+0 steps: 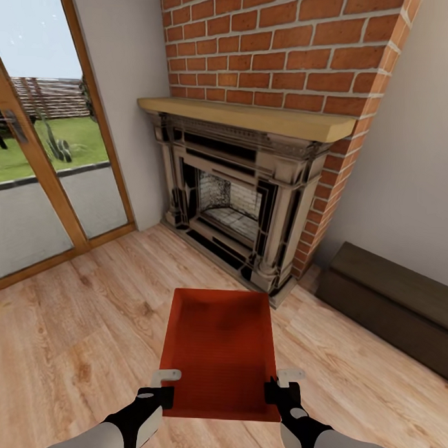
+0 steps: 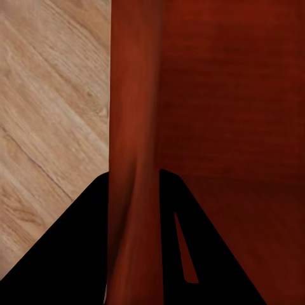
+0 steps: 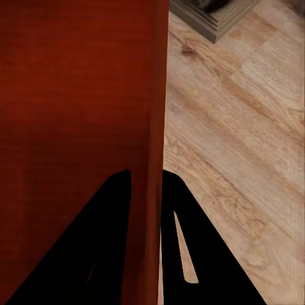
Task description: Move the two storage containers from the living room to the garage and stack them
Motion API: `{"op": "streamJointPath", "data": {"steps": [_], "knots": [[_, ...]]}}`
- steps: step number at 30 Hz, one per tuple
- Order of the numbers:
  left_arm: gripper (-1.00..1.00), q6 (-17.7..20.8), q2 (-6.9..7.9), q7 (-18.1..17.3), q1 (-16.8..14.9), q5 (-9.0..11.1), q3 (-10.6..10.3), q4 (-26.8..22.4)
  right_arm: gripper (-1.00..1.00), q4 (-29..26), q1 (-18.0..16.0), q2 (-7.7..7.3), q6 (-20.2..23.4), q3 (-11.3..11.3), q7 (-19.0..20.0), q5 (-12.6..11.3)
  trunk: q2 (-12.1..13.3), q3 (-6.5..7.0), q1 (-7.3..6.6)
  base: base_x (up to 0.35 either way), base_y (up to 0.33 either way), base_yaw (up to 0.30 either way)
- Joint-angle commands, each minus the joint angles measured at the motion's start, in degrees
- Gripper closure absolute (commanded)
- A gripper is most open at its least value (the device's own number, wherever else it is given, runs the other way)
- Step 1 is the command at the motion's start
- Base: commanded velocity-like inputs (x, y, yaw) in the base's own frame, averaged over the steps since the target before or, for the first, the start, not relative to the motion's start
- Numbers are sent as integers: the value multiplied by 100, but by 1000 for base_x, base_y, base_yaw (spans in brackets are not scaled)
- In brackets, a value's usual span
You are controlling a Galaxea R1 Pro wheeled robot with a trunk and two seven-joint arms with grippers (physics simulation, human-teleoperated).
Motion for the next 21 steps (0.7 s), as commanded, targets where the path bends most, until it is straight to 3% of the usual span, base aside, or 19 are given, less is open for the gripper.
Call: {"op": "streamJointPath", "data": {"steps": [1,21], "knots": [[100,31,4,71,1,34,-4,2,100,-2,-10,2,-37,-162,-12,-96,-6,2,2,0,0,0],[100,30,-1,71,1,33,-4,2,100,-2,-11,-3,-37,-162,-8,-94,-6,185,2,0,0,0]]}}
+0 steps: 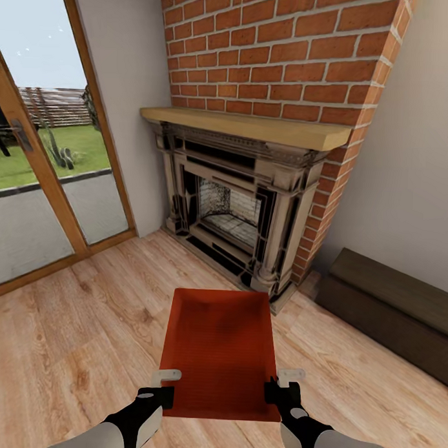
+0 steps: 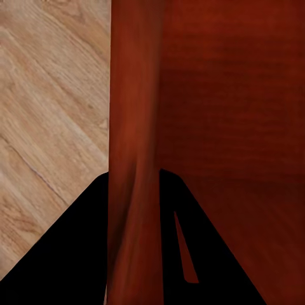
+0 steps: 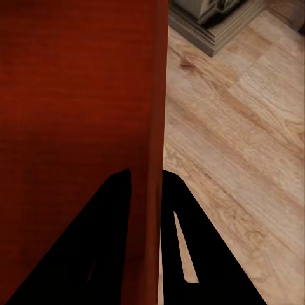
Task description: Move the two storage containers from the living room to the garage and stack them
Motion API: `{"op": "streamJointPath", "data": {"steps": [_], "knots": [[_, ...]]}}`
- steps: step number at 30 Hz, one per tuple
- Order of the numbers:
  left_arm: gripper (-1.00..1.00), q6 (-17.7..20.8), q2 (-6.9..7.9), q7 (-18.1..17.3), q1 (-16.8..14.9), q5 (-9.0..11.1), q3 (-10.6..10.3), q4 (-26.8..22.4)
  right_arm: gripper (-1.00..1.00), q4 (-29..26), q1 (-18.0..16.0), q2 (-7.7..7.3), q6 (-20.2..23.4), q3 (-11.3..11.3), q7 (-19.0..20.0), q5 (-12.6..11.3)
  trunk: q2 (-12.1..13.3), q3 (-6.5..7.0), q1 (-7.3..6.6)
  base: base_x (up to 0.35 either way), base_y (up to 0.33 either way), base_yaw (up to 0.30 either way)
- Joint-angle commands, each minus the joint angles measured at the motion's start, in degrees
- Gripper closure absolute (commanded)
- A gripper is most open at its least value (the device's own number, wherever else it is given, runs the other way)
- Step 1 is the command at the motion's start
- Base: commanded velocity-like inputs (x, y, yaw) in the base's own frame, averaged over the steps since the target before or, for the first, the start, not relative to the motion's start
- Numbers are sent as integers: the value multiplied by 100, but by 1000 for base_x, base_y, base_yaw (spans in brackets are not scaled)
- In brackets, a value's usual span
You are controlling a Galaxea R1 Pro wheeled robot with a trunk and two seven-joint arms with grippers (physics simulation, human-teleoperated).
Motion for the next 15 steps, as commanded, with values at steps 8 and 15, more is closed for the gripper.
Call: {"op": "streamJointPath", "data": {"steps": [8,15], "knots": [[100,31,4,70,1,45,-19,-2,100,-1,-9,-2,-39,-150,-14,-112,-7,66,2,0,0,0],[100,31,4,70,1,45,-19,-1,100,-1,-8,-2,-39,-150,-14,-111,-7,130,2,0,0,0]]}}
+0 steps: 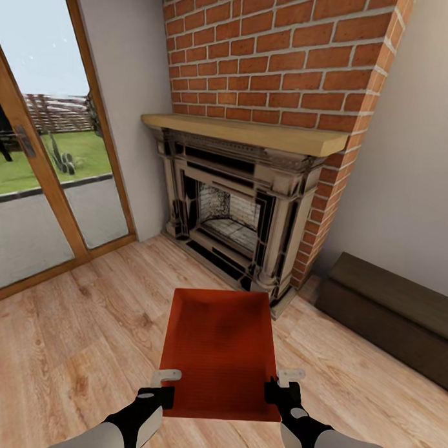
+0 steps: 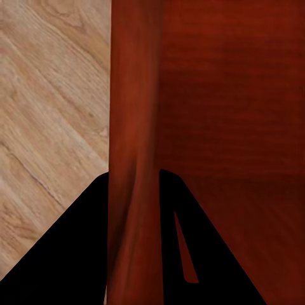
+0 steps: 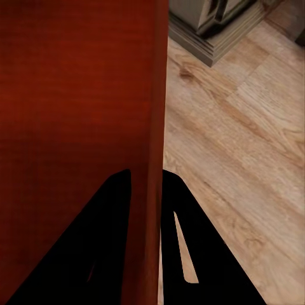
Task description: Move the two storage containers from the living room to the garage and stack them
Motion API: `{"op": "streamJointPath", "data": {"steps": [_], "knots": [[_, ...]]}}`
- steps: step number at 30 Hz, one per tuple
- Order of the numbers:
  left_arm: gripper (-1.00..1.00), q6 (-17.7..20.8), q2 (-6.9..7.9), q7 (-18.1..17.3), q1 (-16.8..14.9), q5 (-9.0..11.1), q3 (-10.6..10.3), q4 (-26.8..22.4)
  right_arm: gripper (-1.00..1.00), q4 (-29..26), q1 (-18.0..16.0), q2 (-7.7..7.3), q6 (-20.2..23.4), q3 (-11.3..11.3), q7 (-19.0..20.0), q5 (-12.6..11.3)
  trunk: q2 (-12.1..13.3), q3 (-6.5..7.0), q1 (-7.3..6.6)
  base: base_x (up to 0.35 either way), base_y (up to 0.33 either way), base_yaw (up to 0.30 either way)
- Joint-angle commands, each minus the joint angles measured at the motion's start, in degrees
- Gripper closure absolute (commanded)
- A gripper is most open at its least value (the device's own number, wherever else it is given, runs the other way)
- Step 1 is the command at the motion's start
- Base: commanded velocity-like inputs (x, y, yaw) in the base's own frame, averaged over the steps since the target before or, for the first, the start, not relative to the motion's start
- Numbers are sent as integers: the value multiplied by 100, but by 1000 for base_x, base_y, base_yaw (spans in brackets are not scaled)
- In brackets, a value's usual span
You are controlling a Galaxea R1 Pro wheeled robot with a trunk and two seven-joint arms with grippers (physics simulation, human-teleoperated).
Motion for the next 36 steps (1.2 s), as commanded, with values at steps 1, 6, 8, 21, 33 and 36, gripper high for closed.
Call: {"op": "streamJointPath", "data": {"steps": [1,6,8,21,33,36], "knots": [[100,32,5,69,0,40,-17,-2,100,1,-10,3,-41,-133,-19,-131,-7,2,2,0,0,0],[100,32,5,69,0,40,-17,1,100,1,-9,5,-41,-133,-20,-130,-7,47,2,0,0,0],[100,32,5,69,0,40,-17,1,100,1,-10,5,-41,-133,-20,-126,-7,66,2,0,0,0],[100,32,5,69,0,40,-17,-1,100,1,-11,-2,-41,-133,-23,-126,-7,185,2,0,0,0],[100,32,5,69,0,40,-17,1,100,1,-11,-3,-41,-133,-19,-127,-7,295,2,0,0,0],[100,32,5,69,0,40,-17,1,100,1,-12,-6,-41,-133,-21,-129,-7,322,2,0,0,0]]}}
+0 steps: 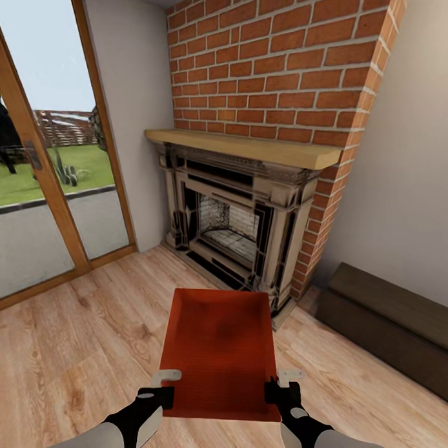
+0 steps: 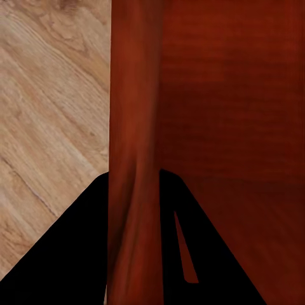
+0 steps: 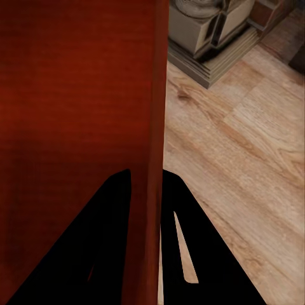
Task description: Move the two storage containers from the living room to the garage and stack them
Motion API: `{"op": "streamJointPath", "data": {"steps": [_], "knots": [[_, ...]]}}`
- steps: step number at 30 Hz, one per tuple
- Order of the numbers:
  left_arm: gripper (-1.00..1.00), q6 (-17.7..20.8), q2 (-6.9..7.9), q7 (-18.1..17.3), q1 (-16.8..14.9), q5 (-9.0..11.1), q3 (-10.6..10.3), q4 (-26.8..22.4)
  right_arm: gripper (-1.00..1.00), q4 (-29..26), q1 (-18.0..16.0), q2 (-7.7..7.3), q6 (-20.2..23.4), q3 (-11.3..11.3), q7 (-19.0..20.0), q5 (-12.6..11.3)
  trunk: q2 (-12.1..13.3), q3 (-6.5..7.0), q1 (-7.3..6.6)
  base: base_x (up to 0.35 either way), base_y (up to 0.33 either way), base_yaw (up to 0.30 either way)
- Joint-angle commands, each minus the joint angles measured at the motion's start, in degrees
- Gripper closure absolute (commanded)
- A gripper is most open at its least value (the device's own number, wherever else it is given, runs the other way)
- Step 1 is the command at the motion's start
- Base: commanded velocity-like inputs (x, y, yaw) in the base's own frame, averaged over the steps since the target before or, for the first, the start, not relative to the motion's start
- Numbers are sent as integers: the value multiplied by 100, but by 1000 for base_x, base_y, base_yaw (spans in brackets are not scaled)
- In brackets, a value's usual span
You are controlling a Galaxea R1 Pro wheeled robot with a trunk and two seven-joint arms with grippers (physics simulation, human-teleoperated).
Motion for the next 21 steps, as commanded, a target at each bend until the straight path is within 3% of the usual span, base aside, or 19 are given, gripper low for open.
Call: {"op": "streamJointPath", "data": {"steps": [1,21], "knots": [[100,32,6,70,0,38,-21,-1,100,2,-10,-5,-48,-107,-20,-161,-7,1,2,0,0,0],[100,32,6,70,0,38,-21,0,100,2,-7,-2,-48,-107,-18,-156,-7,184,2,0,0,0]]}}
